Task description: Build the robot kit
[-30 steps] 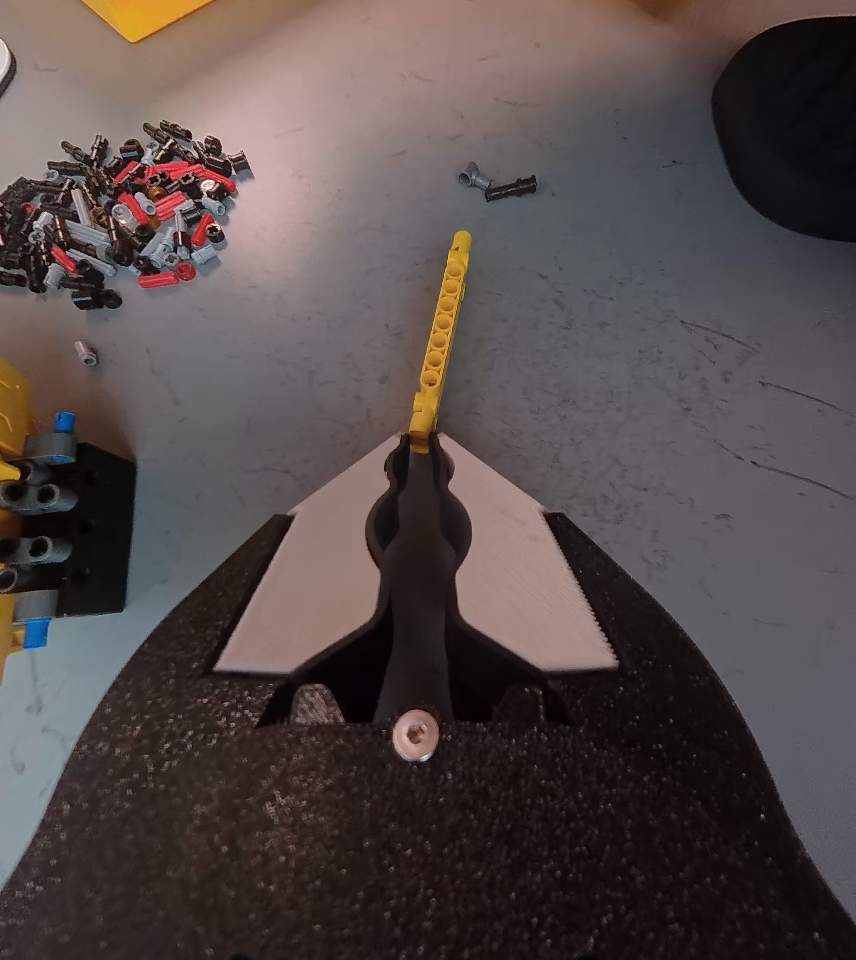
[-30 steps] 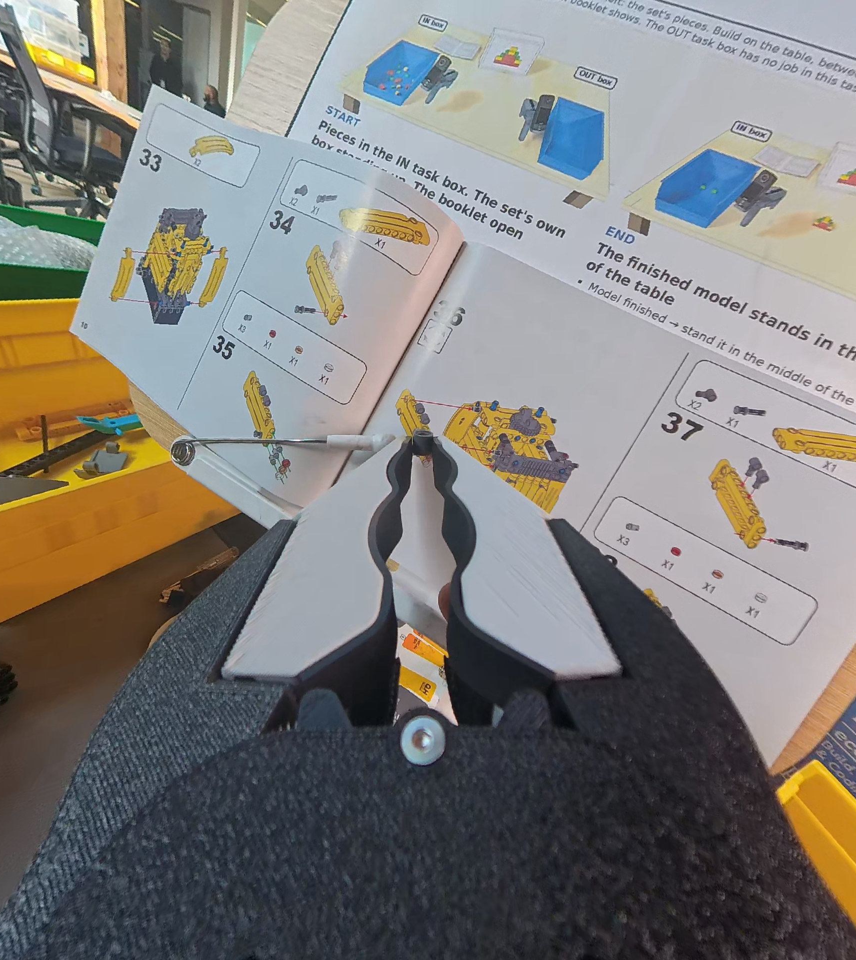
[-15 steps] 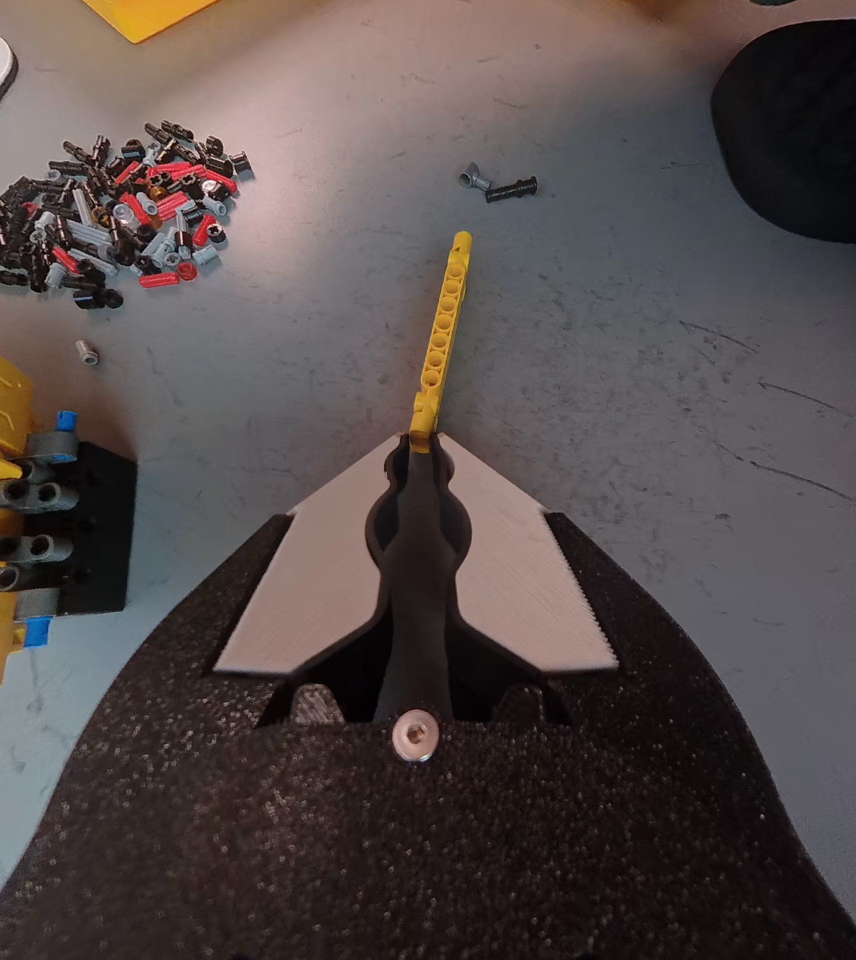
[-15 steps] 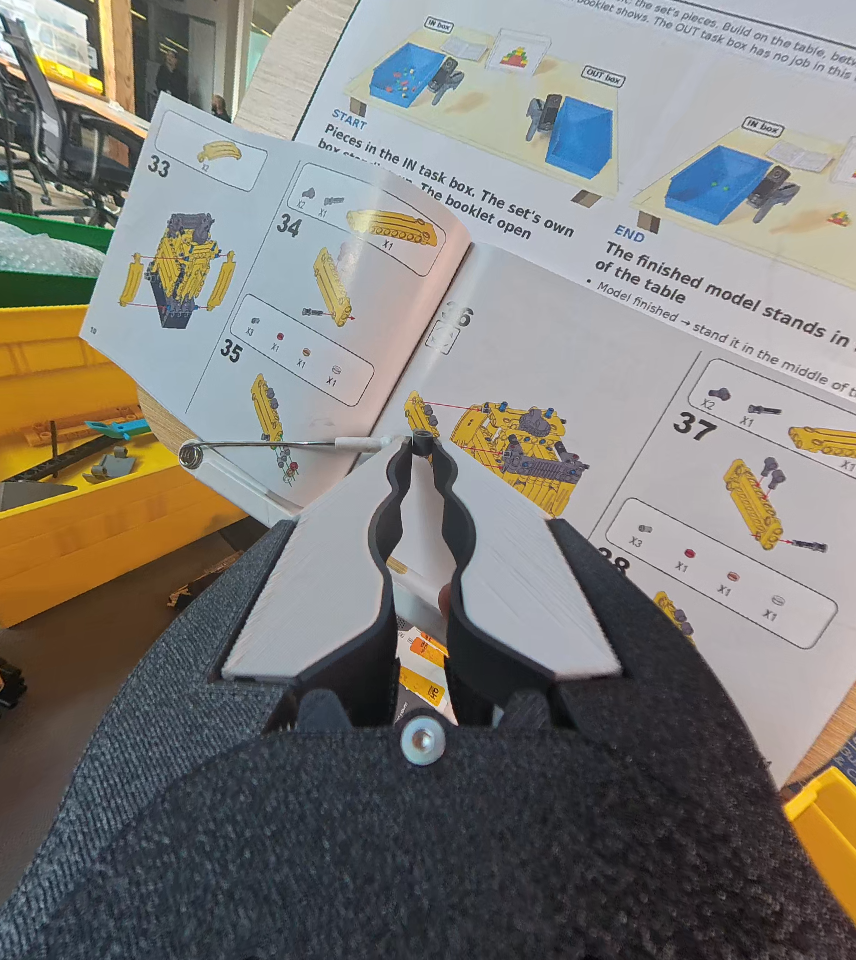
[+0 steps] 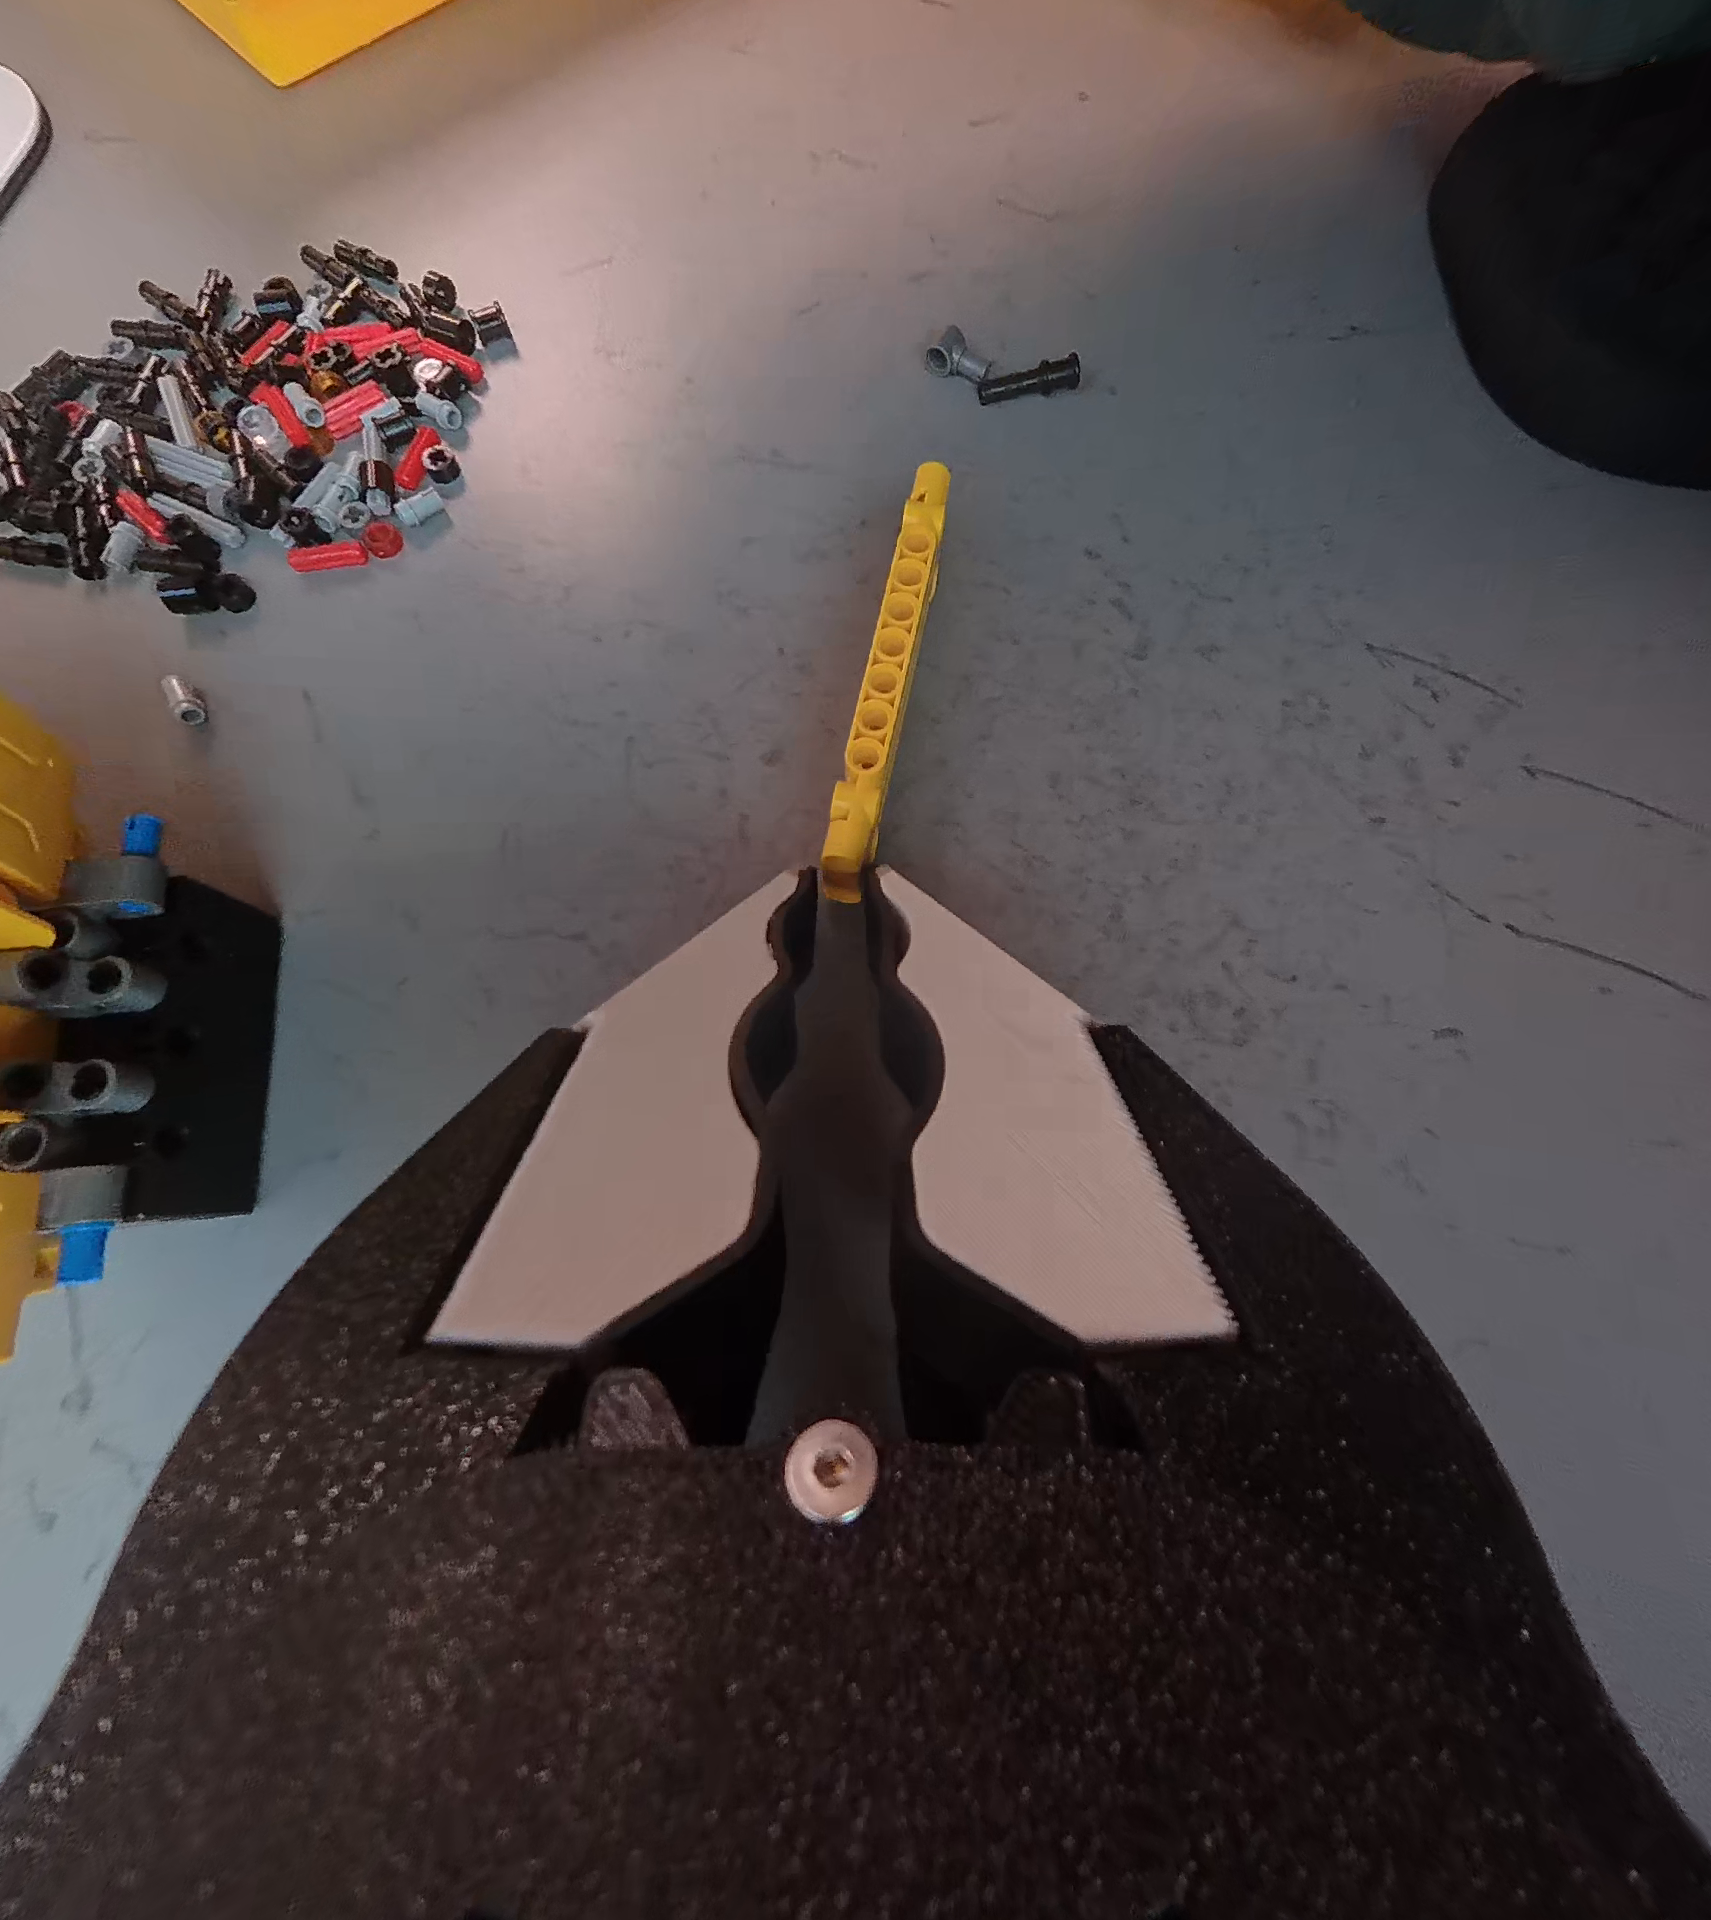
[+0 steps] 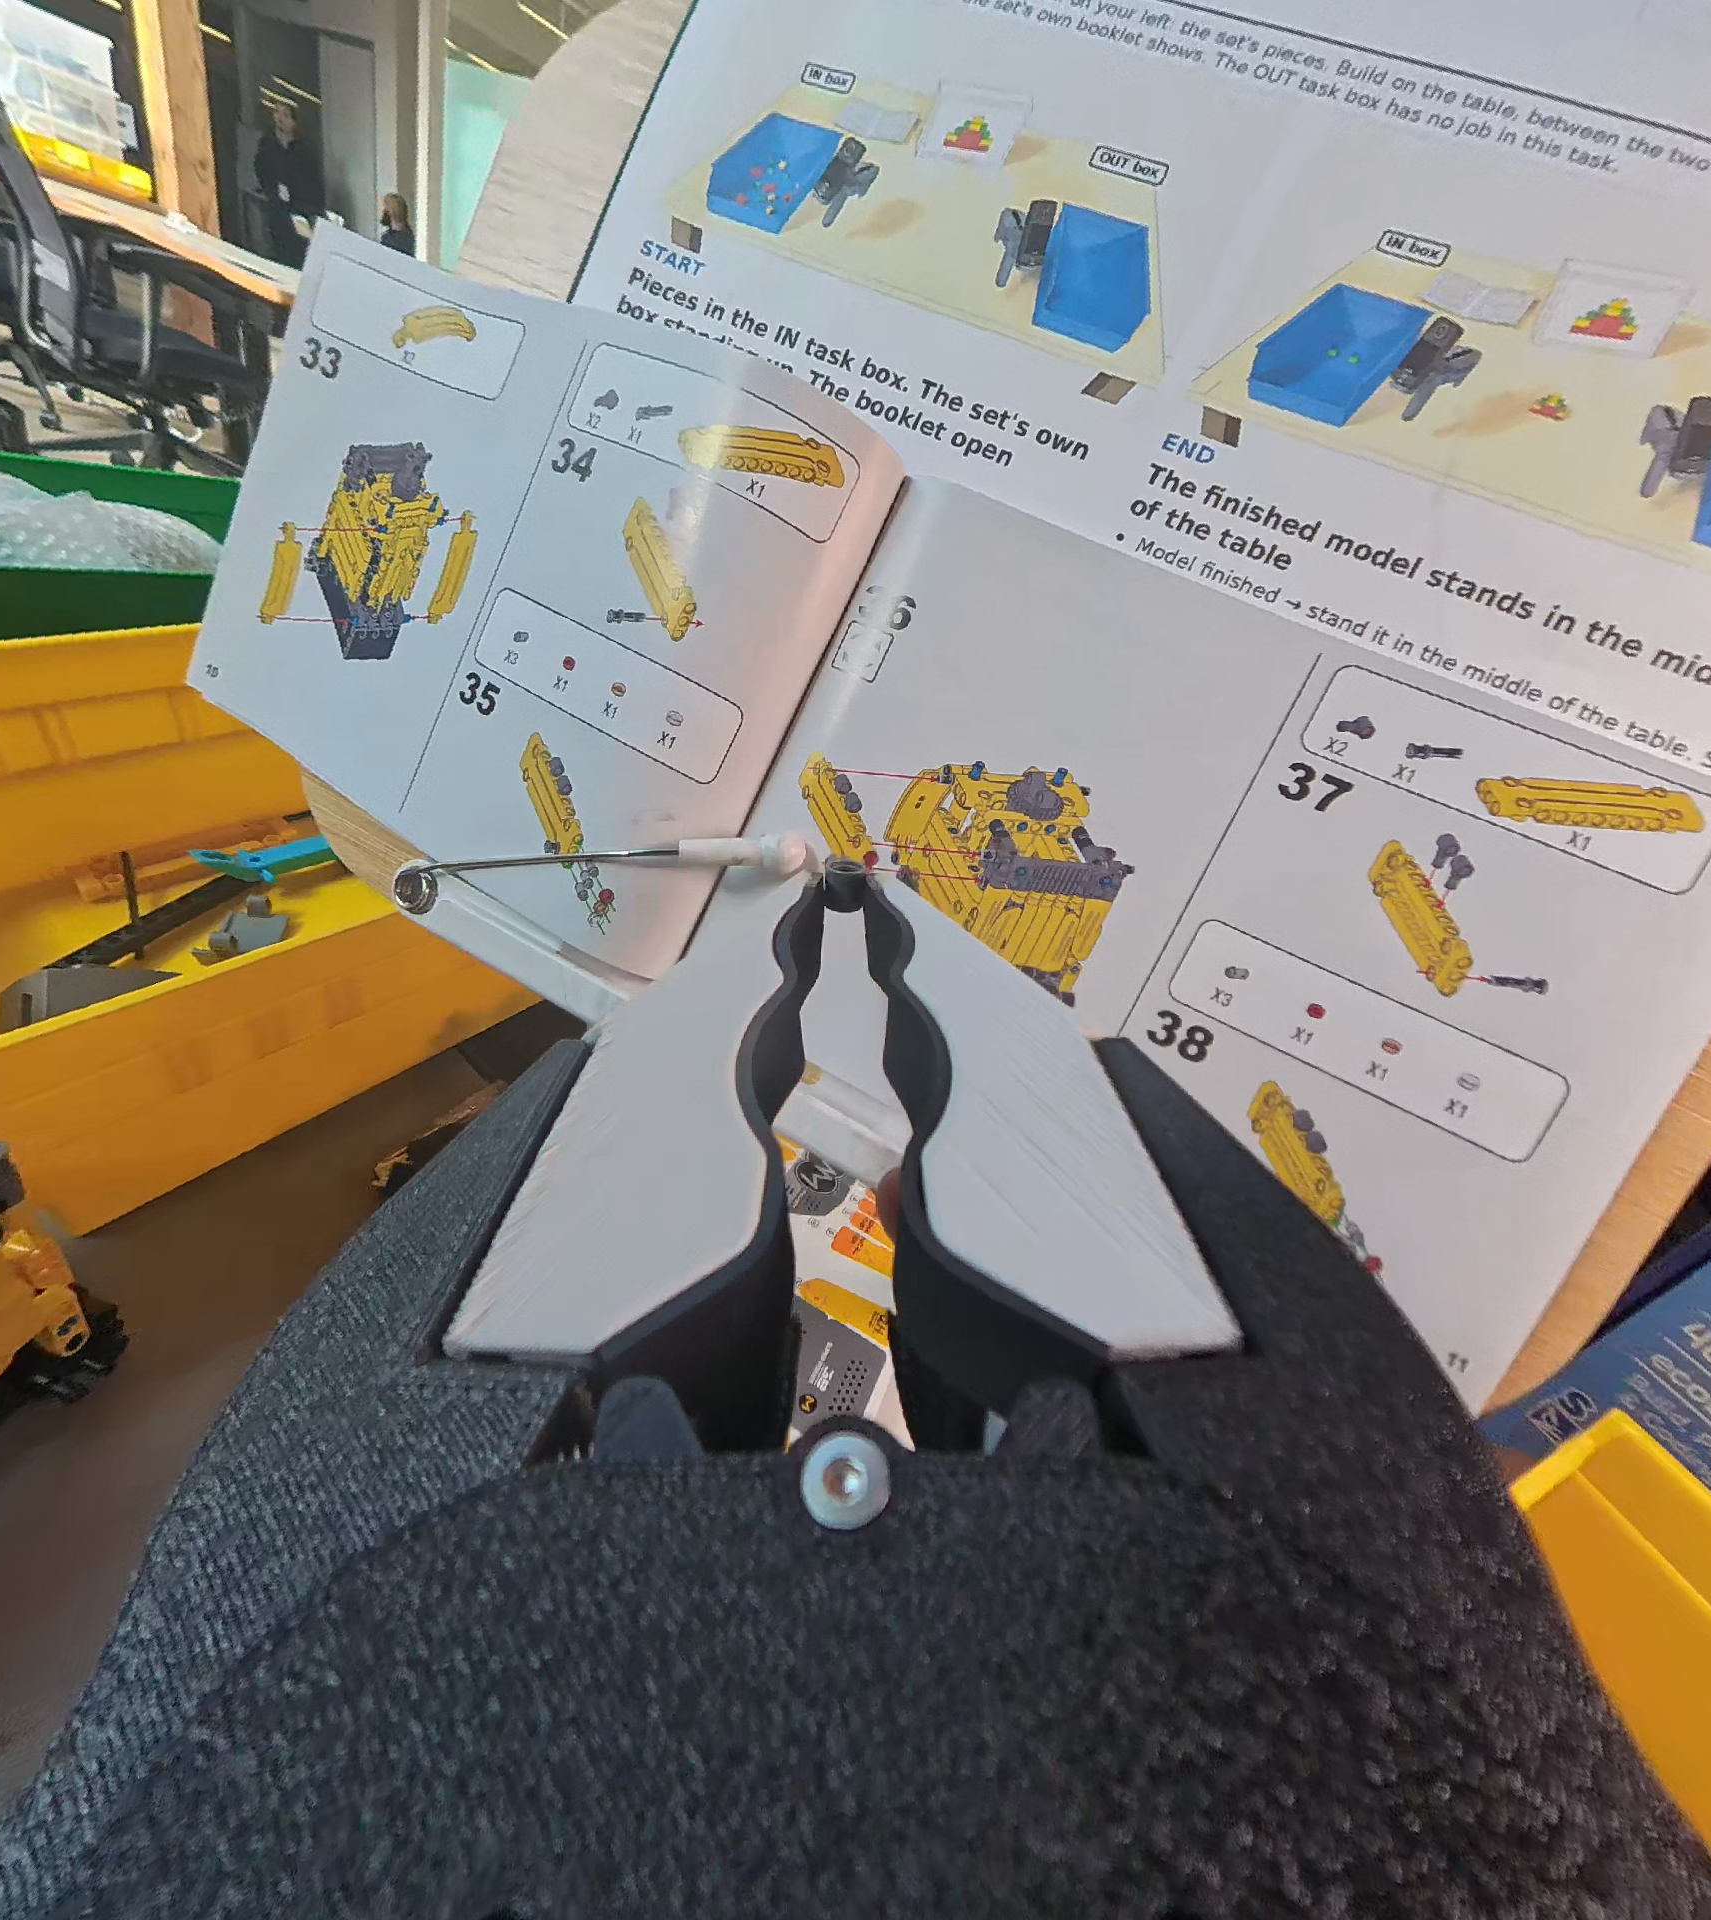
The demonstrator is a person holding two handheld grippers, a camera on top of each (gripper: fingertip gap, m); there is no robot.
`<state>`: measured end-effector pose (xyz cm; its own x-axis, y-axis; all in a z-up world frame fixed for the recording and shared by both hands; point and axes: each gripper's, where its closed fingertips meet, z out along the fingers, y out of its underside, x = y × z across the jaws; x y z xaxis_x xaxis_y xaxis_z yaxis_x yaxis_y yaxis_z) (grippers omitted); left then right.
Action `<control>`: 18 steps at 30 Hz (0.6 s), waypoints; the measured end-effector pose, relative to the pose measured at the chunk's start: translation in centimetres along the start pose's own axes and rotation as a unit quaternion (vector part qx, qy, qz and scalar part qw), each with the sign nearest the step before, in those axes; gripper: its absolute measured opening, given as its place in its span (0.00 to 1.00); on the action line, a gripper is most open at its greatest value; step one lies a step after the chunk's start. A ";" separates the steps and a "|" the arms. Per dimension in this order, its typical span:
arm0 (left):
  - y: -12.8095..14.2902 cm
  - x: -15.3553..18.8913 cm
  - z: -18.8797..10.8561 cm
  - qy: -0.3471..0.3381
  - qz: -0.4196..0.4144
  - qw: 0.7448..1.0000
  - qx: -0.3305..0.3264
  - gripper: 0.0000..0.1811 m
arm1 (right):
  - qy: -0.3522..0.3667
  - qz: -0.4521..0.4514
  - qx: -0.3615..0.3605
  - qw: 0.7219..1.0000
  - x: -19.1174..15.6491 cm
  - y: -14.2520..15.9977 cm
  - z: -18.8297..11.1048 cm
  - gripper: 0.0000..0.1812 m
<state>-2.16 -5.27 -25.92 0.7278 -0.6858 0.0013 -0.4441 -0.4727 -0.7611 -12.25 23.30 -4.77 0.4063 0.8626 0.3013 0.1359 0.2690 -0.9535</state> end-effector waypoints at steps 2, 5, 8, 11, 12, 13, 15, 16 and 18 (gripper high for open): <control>0.0 0.0 0.0 -0.001 0.001 1.000 0.000 0.05 | -0.006 0.007 0.001 1.000 -0.7 0.0 -1.1 0.04; 0.0 0.0 0.0 -0.003 0.002 1.000 -0.001 0.05 | -0.035 0.009 -0.006 0.999 -2.8 0.2 -2.8 0.04; 0.0 -0.1 0.0 -0.005 0.001 1.000 0.001 0.06 | -0.102 0.007 -0.033 0.994 -6.0 0.9 -4.7 0.04; 0.0 -0.2 0.0 -0.006 -0.002 1.000 0.002 0.06 | -0.187 0.006 -0.071 0.980 -9.5 2.0 -7.4 0.04; 0.0 -0.2 0.0 -0.006 -0.003 1.000 0.002 0.06 | -0.220 -0.002 -0.087 0.972 -10.8 2.6 -8.5 0.04; 0.0 -0.3 0.0 -0.007 -0.004 1.000 0.002 0.06 | -0.255 -0.011 -0.102 0.961 -12.2 3.2 -9.6 0.04; 0.0 -0.3 0.0 -0.007 -0.005 1.000 0.002 0.06 | -0.318 -0.029 -0.136 0.938 -14.9 4.5 -12.0 0.04; 0.0 -0.3 0.0 -0.007 -0.005 1.000 0.002 0.06 | -0.348 -0.040 -0.155 0.924 -16.3 5.3 -13.3 0.04; 0.0 -0.3 0.0 -0.007 -0.004 1.000 0.001 0.05 | -0.410 -0.058 -0.194 0.889 -19.0 6.7 -15.9 0.04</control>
<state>-2.36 -5.05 -25.91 0.7384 -0.6744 -0.0023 -0.4378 -0.4767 -0.7623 -4.68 1.92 -16.73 -0.4052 0.9037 0.1383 0.4992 0.3455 -0.7946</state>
